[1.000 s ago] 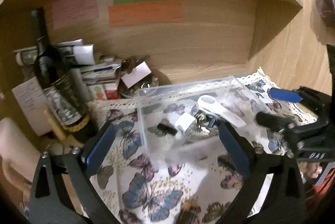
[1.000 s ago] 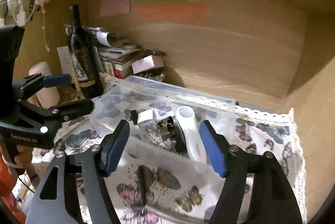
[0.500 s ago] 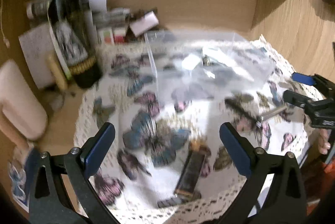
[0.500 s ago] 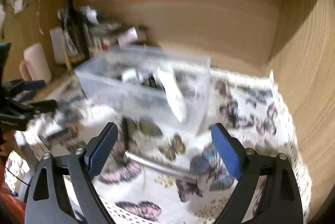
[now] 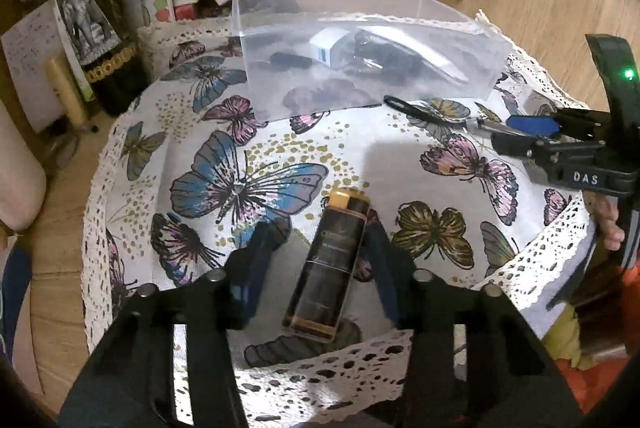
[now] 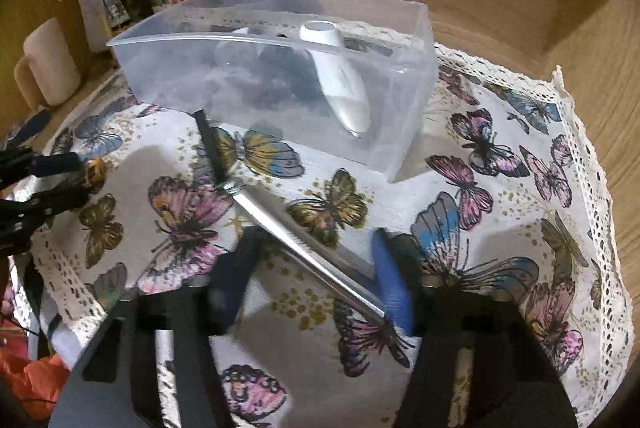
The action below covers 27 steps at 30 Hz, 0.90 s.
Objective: Organize rigid objects
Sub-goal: 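Grasp the dark perfume bottle with the left tool while the right tool grasps the silver tube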
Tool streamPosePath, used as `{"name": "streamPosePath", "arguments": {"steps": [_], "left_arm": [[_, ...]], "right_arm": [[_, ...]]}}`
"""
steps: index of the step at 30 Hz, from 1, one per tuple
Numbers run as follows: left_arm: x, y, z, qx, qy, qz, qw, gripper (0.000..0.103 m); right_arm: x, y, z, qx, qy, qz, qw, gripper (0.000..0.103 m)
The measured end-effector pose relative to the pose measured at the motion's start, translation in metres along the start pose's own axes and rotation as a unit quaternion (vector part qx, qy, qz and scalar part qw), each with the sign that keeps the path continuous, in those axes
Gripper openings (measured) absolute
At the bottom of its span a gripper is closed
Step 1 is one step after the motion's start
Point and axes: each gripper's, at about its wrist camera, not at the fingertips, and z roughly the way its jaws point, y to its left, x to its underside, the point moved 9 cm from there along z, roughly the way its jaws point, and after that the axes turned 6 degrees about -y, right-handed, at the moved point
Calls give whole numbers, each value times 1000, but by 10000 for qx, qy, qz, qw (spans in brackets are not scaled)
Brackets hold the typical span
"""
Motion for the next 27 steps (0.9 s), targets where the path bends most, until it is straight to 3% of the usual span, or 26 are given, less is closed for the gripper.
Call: {"name": "streamPosePath", "arguments": {"steps": [2, 3, 13, 27], "left_arm": [[1, -1, -2, 75, -10, 8, 10000, 24], [1, 0, -3, 65, -25, 16, 10000, 23], [-13, 13, -16, -54, -288, -251, 9993, 23], [-100, 23, -55, -223, -1343, -230, 9904, 23]], "right_arm": [[0, 6, 0, -58, -18, -7, 10000, 15], [1, 10, -1, -70, -35, -21, 10000, 14], [-12, 38, -36, -164, -673, -88, 9976, 14], [-87, 26, -102, -33, -1934, -4, 9811, 14]]}}
